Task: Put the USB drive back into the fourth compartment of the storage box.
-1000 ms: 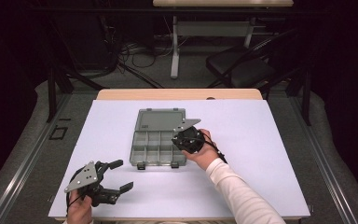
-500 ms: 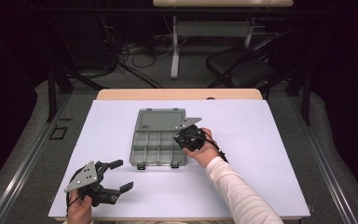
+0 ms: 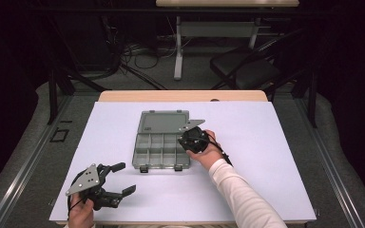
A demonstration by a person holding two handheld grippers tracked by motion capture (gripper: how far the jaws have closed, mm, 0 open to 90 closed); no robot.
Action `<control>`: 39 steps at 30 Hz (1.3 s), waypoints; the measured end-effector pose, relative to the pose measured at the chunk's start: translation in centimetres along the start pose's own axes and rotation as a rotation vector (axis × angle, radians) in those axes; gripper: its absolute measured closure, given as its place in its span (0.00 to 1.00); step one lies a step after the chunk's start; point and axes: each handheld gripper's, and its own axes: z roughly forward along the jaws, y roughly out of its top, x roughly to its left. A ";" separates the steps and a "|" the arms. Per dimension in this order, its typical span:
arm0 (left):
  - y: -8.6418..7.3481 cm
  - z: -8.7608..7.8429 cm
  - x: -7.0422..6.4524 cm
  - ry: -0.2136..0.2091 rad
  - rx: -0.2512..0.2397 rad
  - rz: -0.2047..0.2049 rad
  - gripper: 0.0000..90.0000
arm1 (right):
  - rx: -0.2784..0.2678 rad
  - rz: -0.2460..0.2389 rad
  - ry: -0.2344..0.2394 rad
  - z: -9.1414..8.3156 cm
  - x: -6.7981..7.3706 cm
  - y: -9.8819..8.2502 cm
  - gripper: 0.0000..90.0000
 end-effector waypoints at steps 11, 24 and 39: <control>0.0 0.0 0.0 0.001 0.000 0.000 0.17 | 0.003 -0.004 -0.003 0.2 0.1 0.0 0.88; 0.0 0.0 0.0 0.000 0.001 0.000 0.17 | 0.005 -0.004 -0.003 0.3 0.2 0.0 0.87; 0.0 0.1 0.2 -0.001 -0.004 -0.007 0.17 | -0.032 0.020 -0.002 -0.4 0.6 -0.2 0.62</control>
